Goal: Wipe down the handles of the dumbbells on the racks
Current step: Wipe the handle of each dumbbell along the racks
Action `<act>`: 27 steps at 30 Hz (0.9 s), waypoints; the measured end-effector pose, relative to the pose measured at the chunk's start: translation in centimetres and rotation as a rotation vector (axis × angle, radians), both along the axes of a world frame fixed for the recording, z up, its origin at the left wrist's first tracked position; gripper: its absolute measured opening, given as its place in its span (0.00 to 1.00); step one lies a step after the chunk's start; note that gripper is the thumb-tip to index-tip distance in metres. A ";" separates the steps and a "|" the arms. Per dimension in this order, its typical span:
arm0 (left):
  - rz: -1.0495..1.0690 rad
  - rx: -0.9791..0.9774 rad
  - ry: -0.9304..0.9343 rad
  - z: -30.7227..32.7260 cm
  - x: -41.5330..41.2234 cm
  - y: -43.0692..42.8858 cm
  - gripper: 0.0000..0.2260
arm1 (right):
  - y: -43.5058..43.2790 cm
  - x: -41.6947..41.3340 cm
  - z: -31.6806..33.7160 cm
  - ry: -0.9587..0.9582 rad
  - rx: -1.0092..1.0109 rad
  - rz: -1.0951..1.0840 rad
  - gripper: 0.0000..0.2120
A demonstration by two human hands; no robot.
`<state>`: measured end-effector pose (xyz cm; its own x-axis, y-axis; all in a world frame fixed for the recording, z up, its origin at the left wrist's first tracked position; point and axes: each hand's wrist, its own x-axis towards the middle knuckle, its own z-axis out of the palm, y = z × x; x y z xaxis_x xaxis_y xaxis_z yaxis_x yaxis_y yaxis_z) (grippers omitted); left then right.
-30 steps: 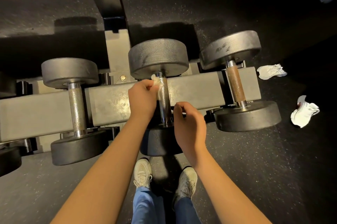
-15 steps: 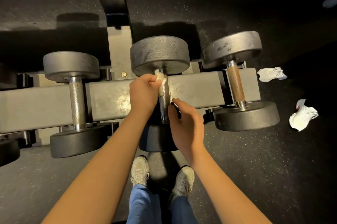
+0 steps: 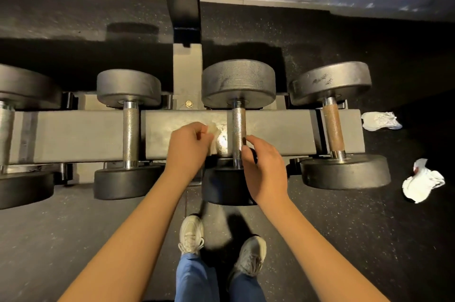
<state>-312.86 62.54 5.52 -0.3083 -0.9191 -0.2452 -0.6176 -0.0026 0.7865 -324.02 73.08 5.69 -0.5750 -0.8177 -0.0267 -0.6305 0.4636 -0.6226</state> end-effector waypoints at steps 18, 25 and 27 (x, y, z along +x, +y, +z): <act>0.250 -0.194 -0.092 -2.1 11.2 -10.2 0.08 | -18.0 9.6 0.6 -0.088 0.003 0.510 0.25; 0.156 -0.122 -0.089 -2.8 13.4 -8.3 0.14 | -17.5 10.1 0.1 -0.148 0.046 0.490 0.24; 0.164 -0.116 -0.048 -2.7 13.2 -8.5 0.15 | -17.5 10.2 0.3 -0.154 0.047 0.477 0.24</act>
<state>-299.63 54.02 2.80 -0.1426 -0.9790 -0.1459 -0.6531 -0.0177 0.7570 -313.84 55.60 5.95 -0.1236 -0.9844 -0.1248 -0.6815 0.1756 -0.7104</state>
